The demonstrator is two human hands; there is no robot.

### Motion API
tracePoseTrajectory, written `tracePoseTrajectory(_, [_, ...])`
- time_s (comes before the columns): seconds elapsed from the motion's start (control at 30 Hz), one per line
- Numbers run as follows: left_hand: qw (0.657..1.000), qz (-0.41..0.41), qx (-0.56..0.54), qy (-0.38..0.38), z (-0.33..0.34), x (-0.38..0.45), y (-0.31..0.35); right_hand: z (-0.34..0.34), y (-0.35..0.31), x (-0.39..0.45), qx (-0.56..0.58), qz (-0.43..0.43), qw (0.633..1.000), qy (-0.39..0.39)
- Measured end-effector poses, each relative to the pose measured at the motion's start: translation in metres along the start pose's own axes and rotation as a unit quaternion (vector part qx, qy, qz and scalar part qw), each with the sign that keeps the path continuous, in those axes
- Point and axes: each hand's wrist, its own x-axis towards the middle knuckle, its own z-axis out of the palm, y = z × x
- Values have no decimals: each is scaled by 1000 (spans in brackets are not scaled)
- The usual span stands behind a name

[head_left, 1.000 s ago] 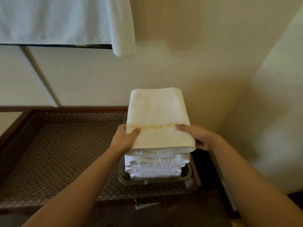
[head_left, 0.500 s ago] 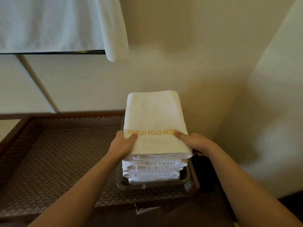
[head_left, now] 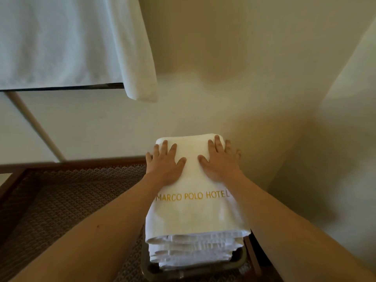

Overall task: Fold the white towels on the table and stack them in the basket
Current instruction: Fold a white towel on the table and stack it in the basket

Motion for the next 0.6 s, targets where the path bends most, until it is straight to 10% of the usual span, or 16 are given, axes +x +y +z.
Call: tracePoseTrajectory(0.6, [997,-22,-67,-20,58,35,-7,58,21,38,63,44,997,-21])
